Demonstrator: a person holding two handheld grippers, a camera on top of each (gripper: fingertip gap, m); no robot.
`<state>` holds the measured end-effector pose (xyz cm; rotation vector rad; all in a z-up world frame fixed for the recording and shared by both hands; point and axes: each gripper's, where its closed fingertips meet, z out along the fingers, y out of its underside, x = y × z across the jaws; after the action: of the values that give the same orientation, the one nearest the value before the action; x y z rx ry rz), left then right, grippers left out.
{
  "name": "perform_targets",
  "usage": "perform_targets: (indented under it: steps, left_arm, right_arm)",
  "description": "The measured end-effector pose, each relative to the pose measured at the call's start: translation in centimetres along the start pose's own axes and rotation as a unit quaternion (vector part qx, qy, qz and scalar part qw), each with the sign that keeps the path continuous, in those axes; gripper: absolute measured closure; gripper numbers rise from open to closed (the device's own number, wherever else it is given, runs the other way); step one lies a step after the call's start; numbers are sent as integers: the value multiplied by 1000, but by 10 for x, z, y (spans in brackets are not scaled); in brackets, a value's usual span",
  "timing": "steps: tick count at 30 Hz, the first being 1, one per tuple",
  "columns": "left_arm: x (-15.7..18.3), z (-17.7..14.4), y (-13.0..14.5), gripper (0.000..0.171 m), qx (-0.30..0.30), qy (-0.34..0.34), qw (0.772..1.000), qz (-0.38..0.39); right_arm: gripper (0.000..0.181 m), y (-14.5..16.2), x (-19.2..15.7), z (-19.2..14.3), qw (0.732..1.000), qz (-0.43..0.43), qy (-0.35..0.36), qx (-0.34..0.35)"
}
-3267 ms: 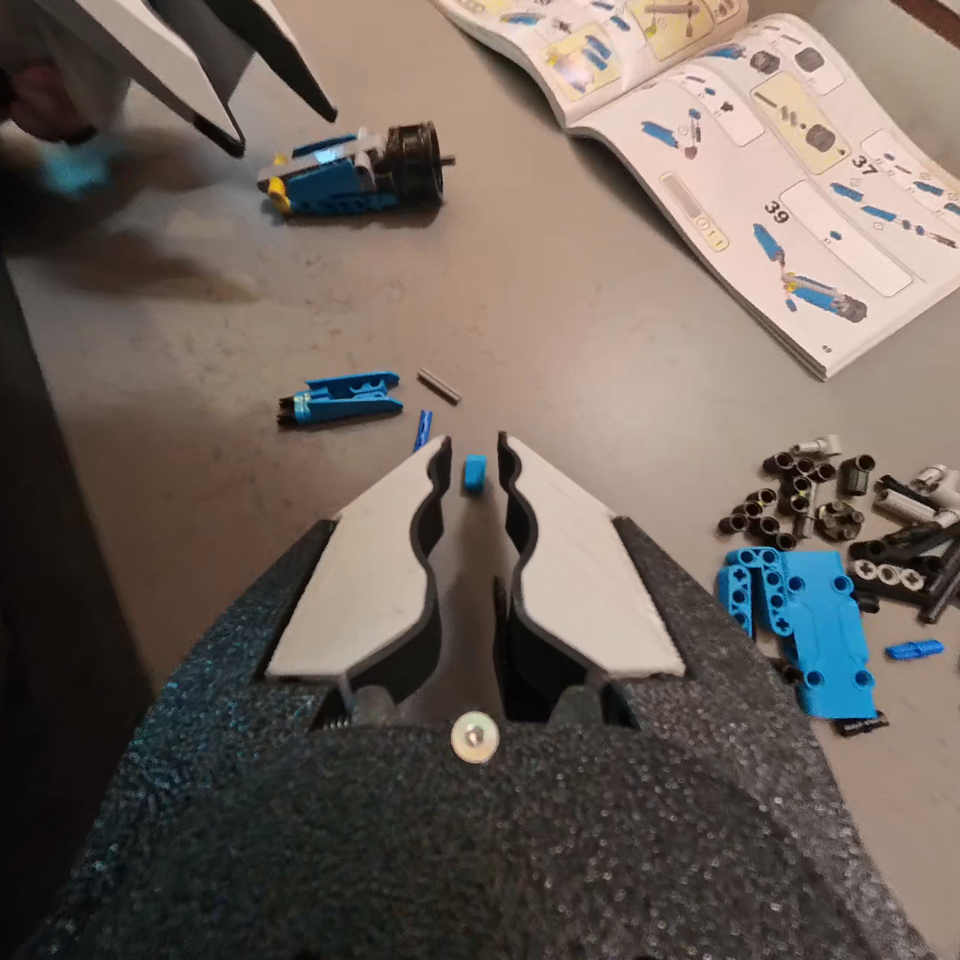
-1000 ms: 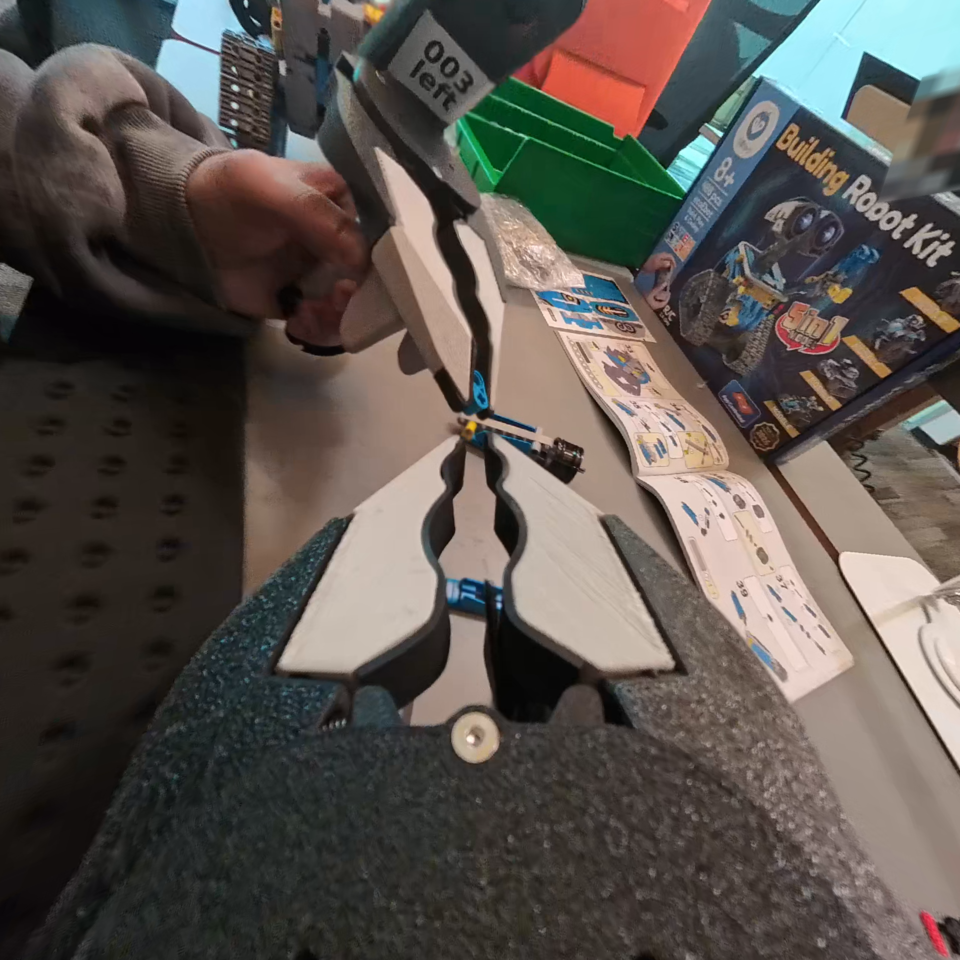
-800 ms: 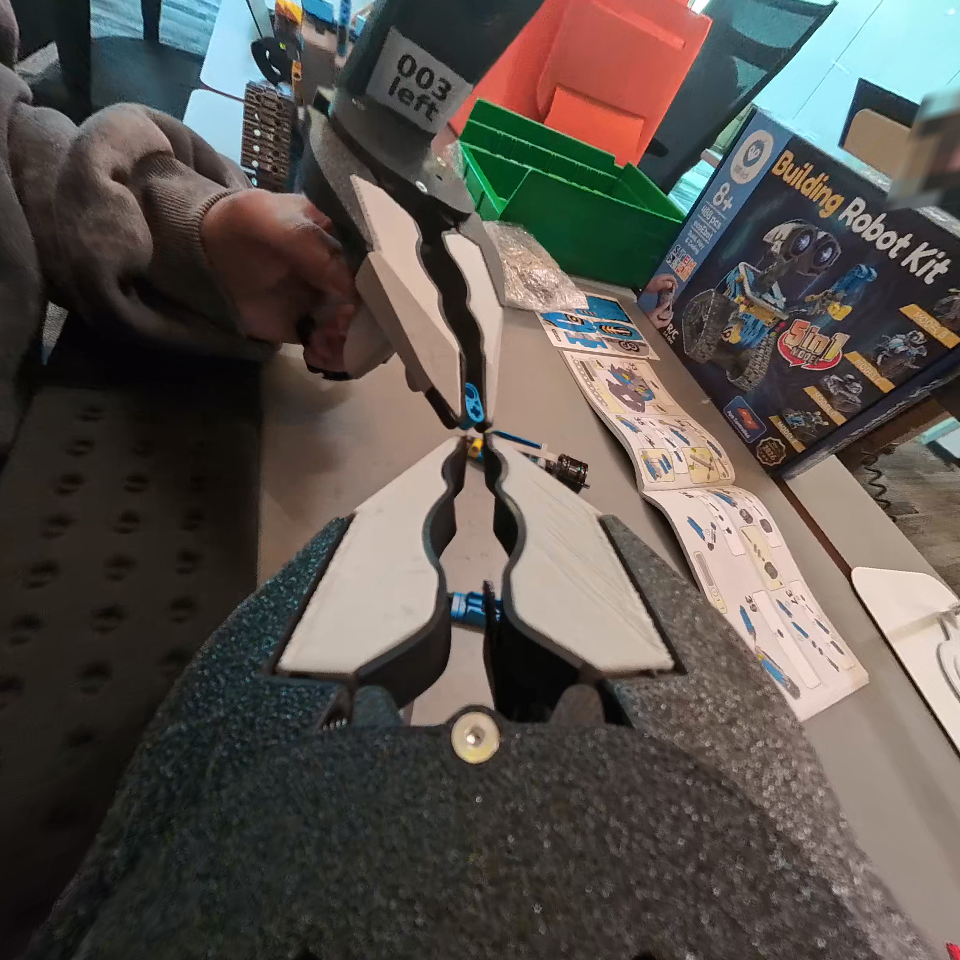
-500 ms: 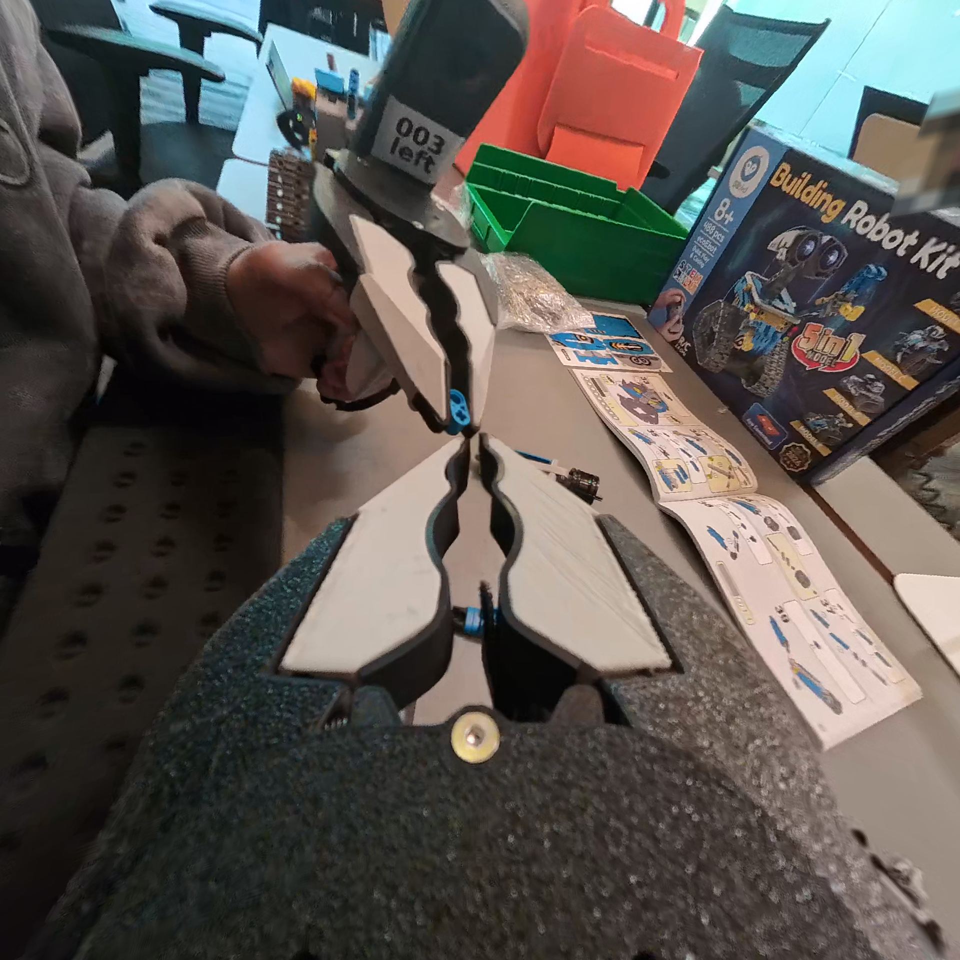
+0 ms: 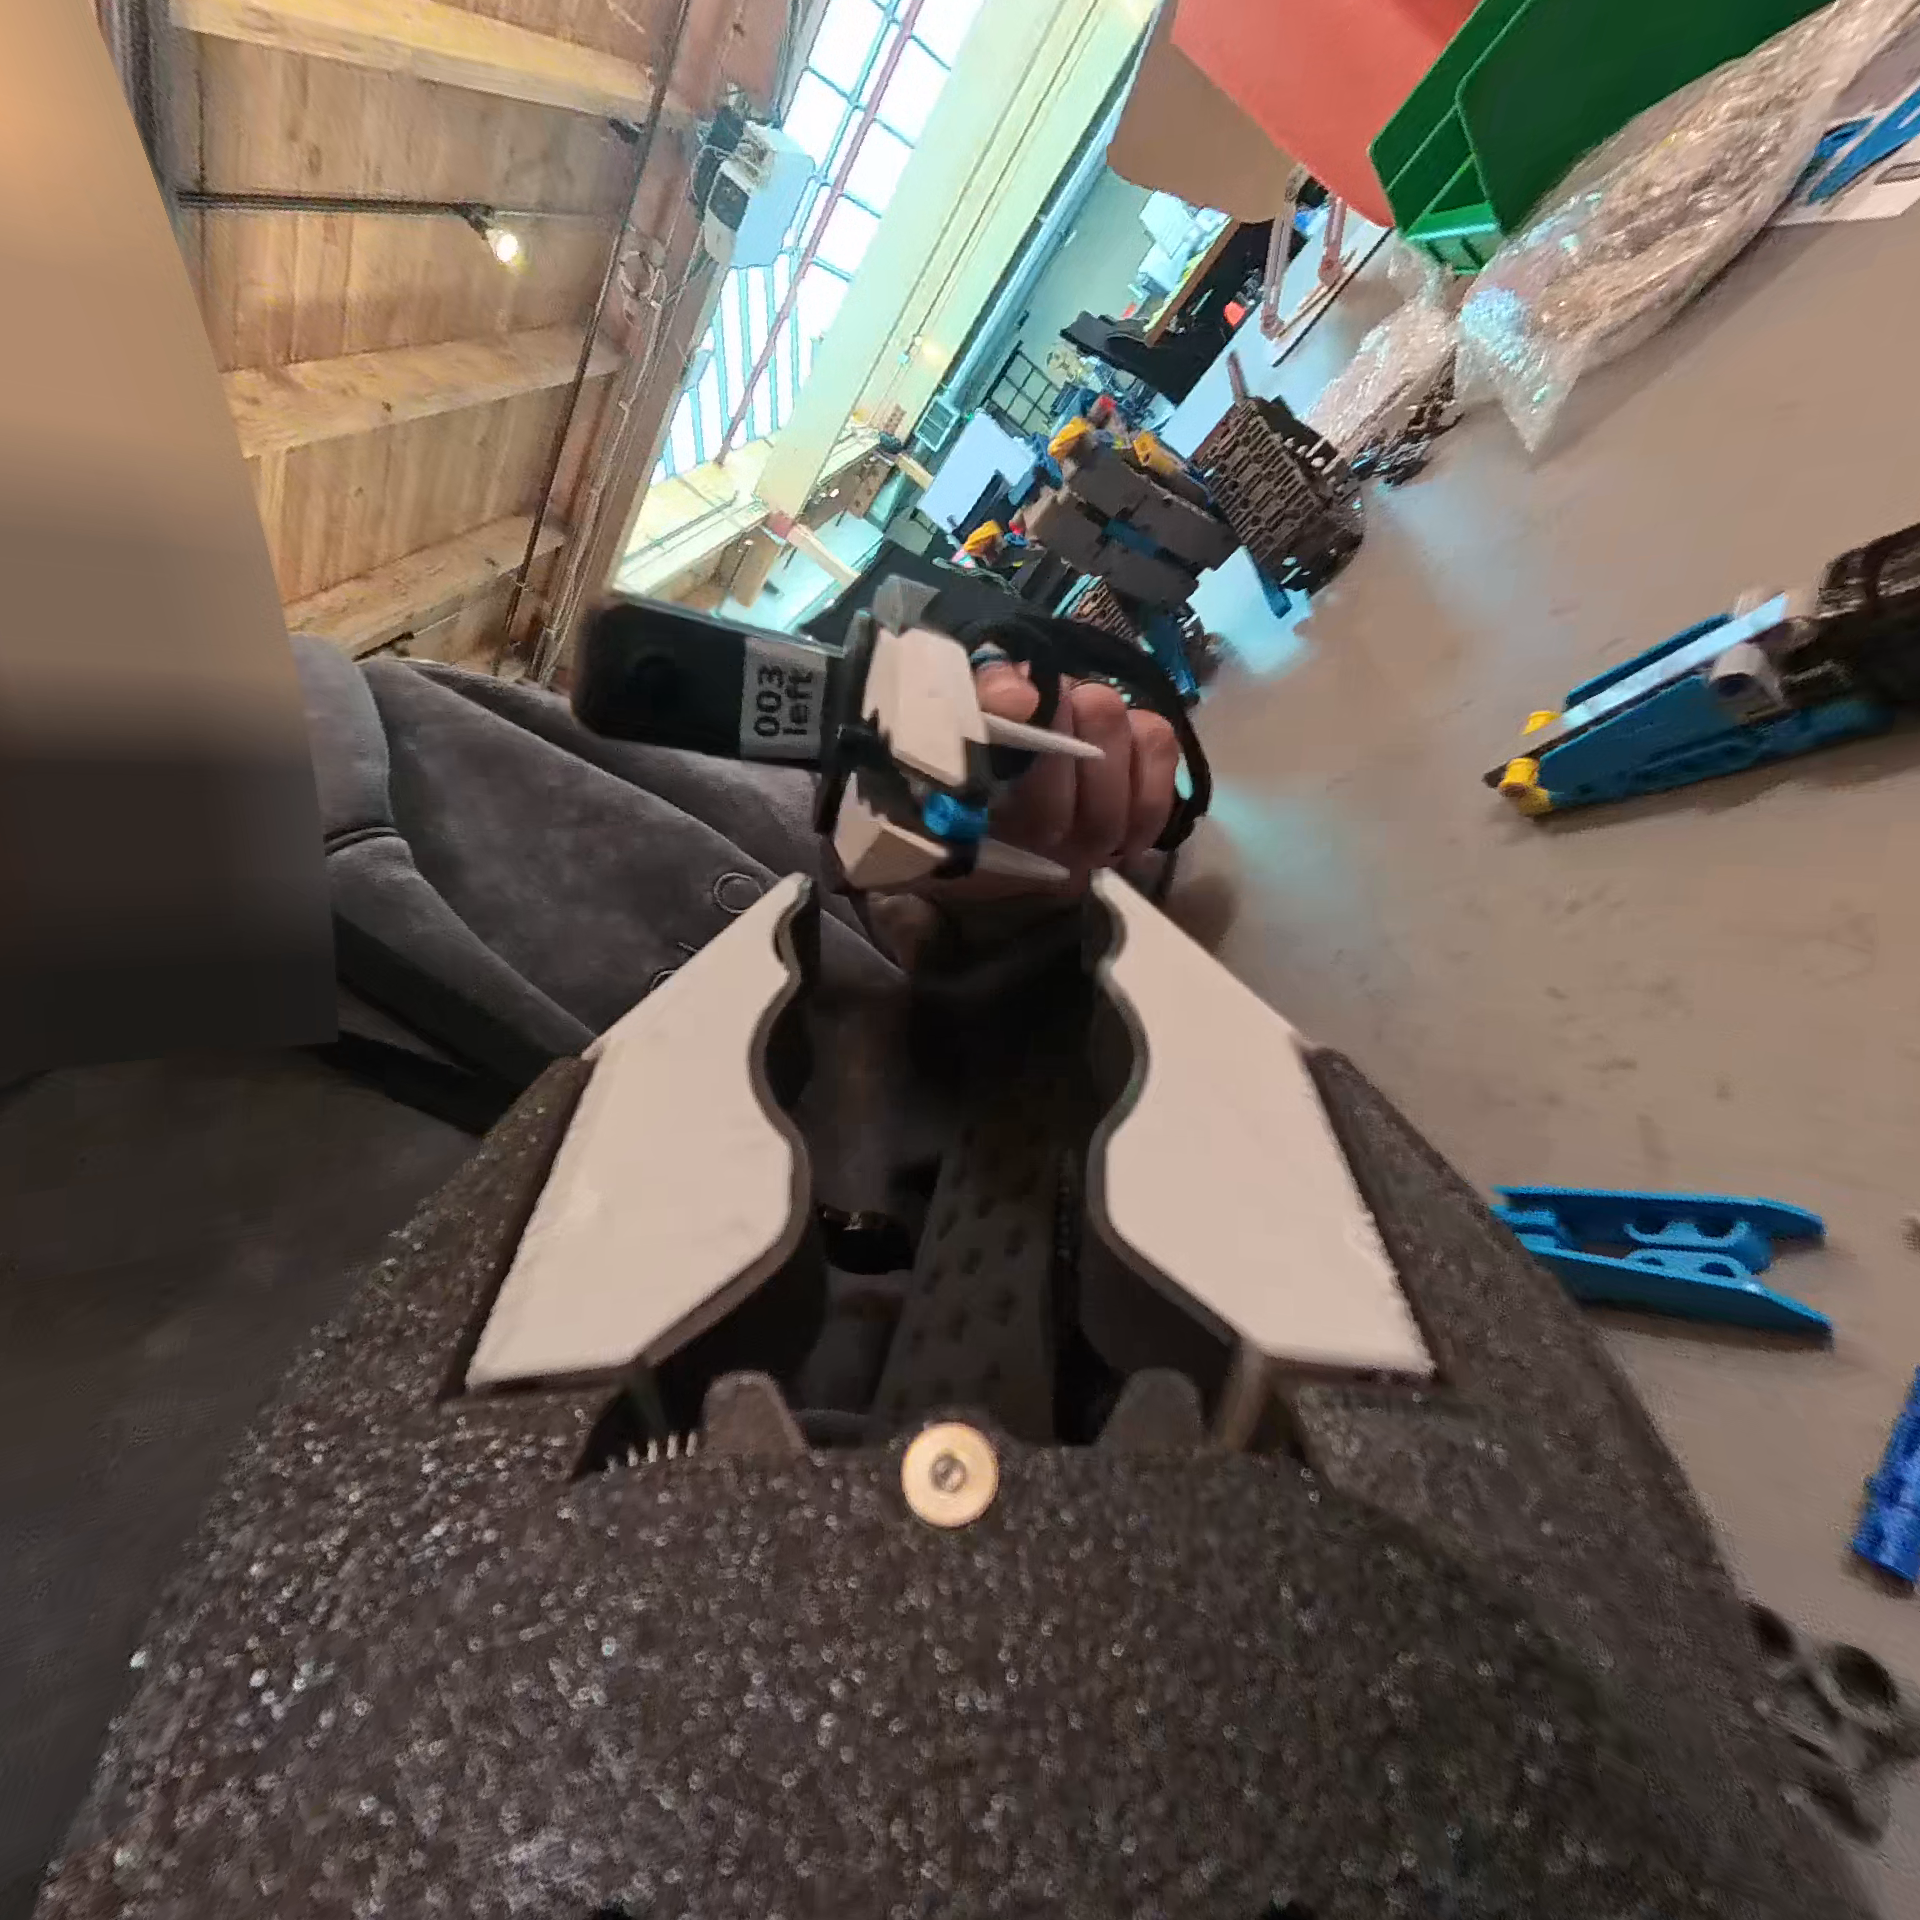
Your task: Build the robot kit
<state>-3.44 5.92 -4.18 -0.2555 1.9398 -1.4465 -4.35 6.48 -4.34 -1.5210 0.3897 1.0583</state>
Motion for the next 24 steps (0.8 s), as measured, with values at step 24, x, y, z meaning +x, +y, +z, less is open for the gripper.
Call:
perform_targets:
  steps: [24]
  left_arm:
    - [5, 16, 47, 164, -189, -104, 955, 202]
  right_arm:
    - [163, 10, 39, -3, 986, -46, 158, -33]
